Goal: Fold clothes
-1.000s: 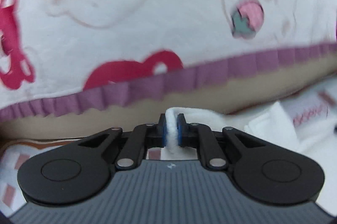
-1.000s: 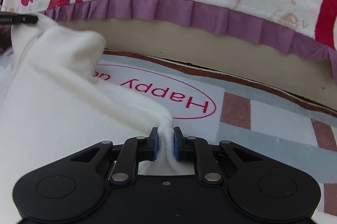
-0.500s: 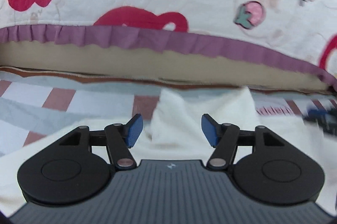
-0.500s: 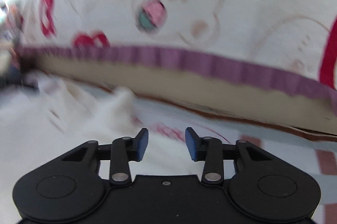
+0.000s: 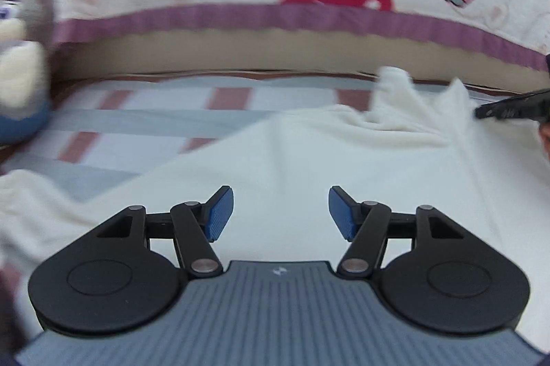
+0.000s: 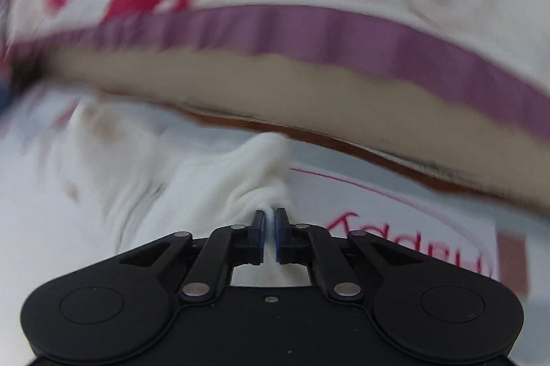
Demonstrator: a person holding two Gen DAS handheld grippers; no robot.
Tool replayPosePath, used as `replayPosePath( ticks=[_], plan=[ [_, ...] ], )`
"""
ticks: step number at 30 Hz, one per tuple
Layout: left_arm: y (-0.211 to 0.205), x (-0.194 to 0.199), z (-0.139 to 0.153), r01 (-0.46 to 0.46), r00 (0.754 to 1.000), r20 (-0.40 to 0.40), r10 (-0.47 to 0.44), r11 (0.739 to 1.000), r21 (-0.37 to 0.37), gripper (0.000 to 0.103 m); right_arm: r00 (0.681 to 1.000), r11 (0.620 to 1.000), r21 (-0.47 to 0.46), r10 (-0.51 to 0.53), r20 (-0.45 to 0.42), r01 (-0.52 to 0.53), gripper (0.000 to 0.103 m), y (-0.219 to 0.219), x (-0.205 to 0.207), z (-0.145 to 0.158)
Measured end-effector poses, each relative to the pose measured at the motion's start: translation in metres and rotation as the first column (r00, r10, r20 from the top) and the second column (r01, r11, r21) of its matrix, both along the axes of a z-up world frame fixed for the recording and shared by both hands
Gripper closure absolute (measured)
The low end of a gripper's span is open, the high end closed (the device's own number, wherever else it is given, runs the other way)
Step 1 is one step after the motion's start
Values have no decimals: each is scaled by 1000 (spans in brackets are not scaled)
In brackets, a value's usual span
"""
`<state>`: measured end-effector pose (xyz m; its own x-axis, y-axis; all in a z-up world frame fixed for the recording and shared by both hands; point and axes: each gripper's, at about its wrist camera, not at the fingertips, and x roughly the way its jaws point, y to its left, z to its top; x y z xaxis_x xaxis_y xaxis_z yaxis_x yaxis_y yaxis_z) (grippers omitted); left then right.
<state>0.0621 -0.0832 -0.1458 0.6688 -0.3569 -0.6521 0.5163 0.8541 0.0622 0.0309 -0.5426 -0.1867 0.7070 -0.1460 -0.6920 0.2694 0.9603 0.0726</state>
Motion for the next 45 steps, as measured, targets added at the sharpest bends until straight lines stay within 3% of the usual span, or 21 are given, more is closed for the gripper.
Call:
replayPosePath(
  ticks=[1,3,5,6,8,11,15,18,24,29,31,34,40,43,45],
  plan=[
    [14,-4,4,-16,1000,10,16,1000,12,42,1000,1000,19,-24,-17,24,99,-2,2,-6],
    [44,-12,11,-51,998,30,50,998,39,42,999,998,-67,-21,-29,19,98,12,-2,-2],
    [74,-22,15,-95,995,24,94,994,60,42,996,992,-95,-83,-44,79,86,22,-13,13],
    [88,-27,17,-118,993,18,117,991,69,42,995,995,-2,-100,-31,100,83,20,-30,24],
    [120,-38,19,-157,987,-20,159,985,66,42,991,973,184,-136,-11,136,61,15,-65,44],
    [164,-57,18,-213,970,-120,212,977,5,42,990,882,450,-135,-47,142,59,10,-127,59],
    [210,-85,13,-283,933,-255,253,955,-89,42,986,840,524,-76,-150,144,59,17,-200,70],
    [227,-109,5,-311,912,-316,263,944,-112,42,968,850,495,-61,-244,178,59,24,-248,76],
    [227,-137,4,-265,912,-351,214,959,-102,42,920,788,582,51,-390,203,57,52,-316,73],
    [220,-151,4,-189,914,-375,157,981,-50,38,876,792,605,229,-424,86,52,103,-345,70],
    [218,-155,0,-154,911,-391,131,988,-30,37,858,798,601,280,-431,42,46,118,-348,69],
    [215,-160,-7,-125,903,-414,118,992,10,37,831,807,590,338,-443,-14,45,138,-349,65],
    [218,-173,-14,-97,890,-444,104,995,38,35,809,827,562,317,-495,20,41,144,-335,46],
    [222,-179,-17,-105,894,-430,121,993,62,26,785,830,557,338,-520,11,34,152,-333,35],
    [228,-180,-22,-149,884,-436,169,986,81,26,772,830,557,355,-527,-1,31,159,-333,32]
  ],
)
